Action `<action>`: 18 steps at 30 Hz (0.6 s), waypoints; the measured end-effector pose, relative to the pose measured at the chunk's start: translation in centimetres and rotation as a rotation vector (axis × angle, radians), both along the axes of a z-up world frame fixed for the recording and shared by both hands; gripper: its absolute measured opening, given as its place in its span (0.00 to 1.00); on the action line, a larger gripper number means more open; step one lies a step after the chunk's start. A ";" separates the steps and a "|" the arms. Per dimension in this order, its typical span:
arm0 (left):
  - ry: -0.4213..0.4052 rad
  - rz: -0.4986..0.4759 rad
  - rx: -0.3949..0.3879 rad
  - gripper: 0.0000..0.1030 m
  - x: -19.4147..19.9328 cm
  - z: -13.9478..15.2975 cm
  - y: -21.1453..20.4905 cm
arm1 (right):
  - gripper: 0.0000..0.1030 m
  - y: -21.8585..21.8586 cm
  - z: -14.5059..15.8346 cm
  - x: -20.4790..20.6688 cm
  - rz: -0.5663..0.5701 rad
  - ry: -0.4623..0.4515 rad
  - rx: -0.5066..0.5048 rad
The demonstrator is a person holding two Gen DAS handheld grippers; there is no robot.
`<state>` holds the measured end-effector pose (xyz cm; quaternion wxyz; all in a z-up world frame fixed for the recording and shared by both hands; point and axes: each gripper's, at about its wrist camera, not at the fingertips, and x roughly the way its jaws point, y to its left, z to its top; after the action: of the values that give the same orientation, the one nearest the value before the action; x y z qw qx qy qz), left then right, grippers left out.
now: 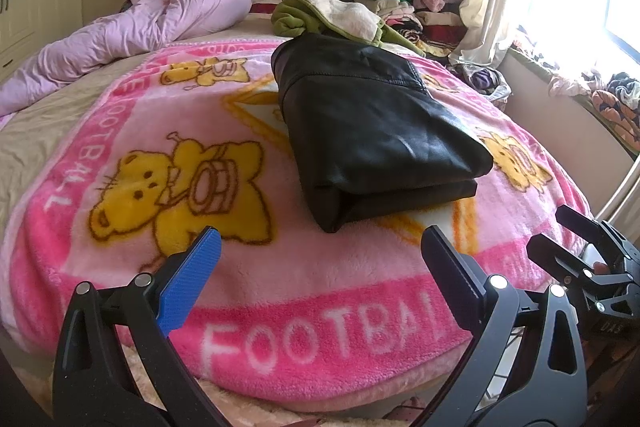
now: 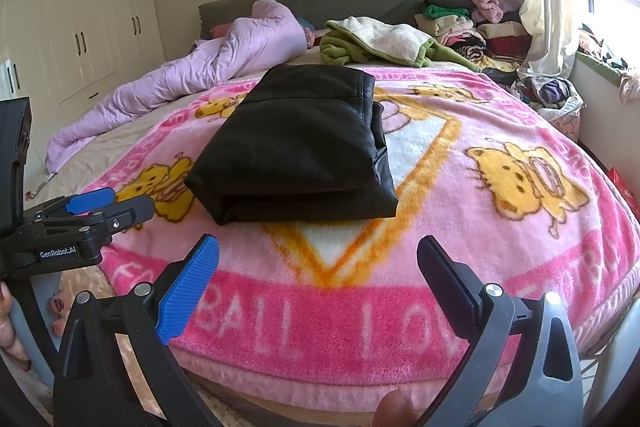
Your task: Fold large clothes
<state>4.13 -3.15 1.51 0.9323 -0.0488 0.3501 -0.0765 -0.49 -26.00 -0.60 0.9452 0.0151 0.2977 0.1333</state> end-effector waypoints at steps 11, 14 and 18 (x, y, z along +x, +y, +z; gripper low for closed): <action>0.024 0.007 0.012 0.91 0.1 -0.2 0.2 | 0.96 -0.9 -0.3 0.1 -0.052 0.004 0.013; 0.040 0.032 -0.012 0.91 0.7 0.0 1.6 | 0.96 -2.7 -0.3 -0.1 -0.131 -0.001 0.033; 0.070 0.183 -0.045 0.91 3.6 1.5 9.7 | 0.96 -10.7 -0.3 -0.8 -0.401 -0.010 0.059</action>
<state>7.70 6.52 3.03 0.9212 -0.1043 0.3747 0.0026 -1.27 -36.73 -0.95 0.9535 0.1012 0.2798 -0.0486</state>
